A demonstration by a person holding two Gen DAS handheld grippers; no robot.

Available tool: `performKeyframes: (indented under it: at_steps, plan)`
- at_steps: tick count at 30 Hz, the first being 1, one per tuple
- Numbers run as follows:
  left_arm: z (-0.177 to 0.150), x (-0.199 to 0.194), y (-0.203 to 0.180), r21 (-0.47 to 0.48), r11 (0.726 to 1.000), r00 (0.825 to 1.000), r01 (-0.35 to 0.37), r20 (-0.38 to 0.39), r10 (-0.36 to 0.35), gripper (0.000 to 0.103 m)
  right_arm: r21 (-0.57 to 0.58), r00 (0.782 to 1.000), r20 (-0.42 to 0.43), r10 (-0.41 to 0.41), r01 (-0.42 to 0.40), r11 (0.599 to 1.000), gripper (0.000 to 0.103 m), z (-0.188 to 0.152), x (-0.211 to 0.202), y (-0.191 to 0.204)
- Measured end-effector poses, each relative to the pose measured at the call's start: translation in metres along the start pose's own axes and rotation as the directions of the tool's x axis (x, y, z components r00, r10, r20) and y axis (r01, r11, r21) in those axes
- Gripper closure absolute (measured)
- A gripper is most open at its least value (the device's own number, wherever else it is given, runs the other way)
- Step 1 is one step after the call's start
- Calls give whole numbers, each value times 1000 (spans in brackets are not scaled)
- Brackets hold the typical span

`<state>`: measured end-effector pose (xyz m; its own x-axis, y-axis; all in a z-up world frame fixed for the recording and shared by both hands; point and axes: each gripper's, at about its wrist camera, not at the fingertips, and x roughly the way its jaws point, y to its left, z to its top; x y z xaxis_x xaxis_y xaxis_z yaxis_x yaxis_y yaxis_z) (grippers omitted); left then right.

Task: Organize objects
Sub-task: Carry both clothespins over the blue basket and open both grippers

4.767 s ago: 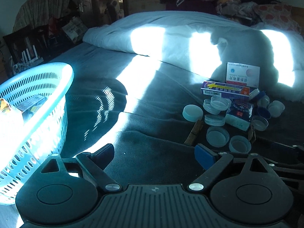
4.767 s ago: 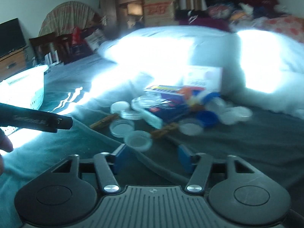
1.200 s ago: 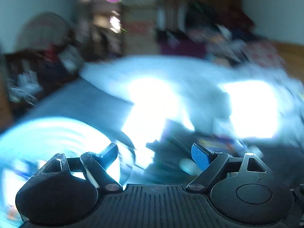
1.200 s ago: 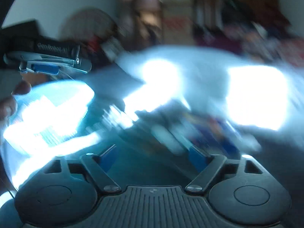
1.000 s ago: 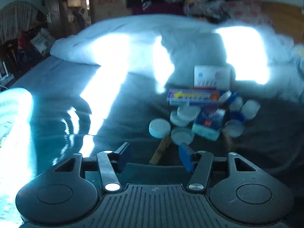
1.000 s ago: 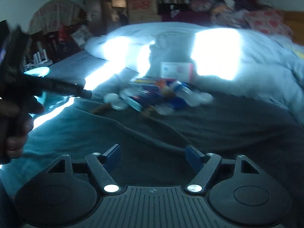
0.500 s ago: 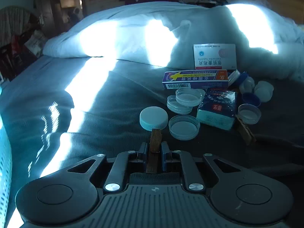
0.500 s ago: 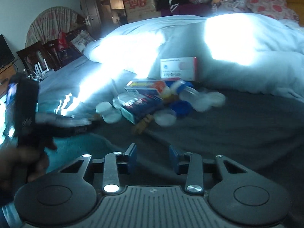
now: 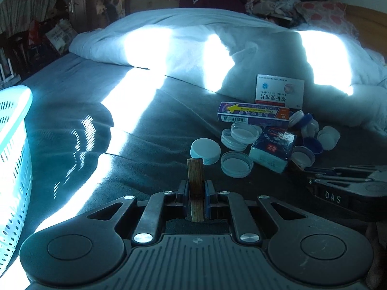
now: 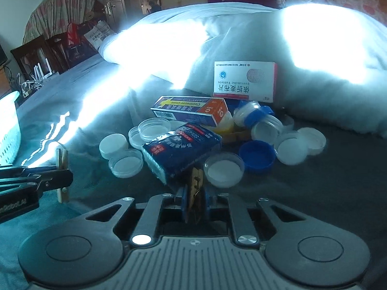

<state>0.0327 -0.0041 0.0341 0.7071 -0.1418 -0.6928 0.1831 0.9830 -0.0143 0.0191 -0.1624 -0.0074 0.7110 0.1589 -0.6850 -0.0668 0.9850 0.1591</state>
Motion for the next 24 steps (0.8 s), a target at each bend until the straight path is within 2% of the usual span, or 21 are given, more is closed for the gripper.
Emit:
performKeyframes:
  at_steps: [4,7,10,14,19,22,24]
  plan:
    - [14,-27,4,-26,1000,998,-13,57,15,88,7,999,52,3,-3,1000,88,0,-32,4]
    - [34,-60,19,-72,996,990,-50,126,59,88,-17,993,117,23,-21,1000,88,15,-62,16]
    - [59,-105,52,-148,981,966,-121,209,151,88,-63,977,198,77,-66,996,88,42,-90,43]
    - [76,-155,108,-265,936,917,-232,261,301,88,-152,938,287,194,-155,976,88,81,-123,97]
    - [68,-187,176,-383,854,873,-351,196,447,88,-263,887,305,347,-272,926,88,112,-141,179]
    - [59,-191,203,-419,819,867,-392,129,481,88,-318,865,275,420,-331,889,88,119,-141,226]
    - [54,-191,216,-429,805,866,-409,94,490,88,-349,855,242,458,-363,864,88,120,-137,255]
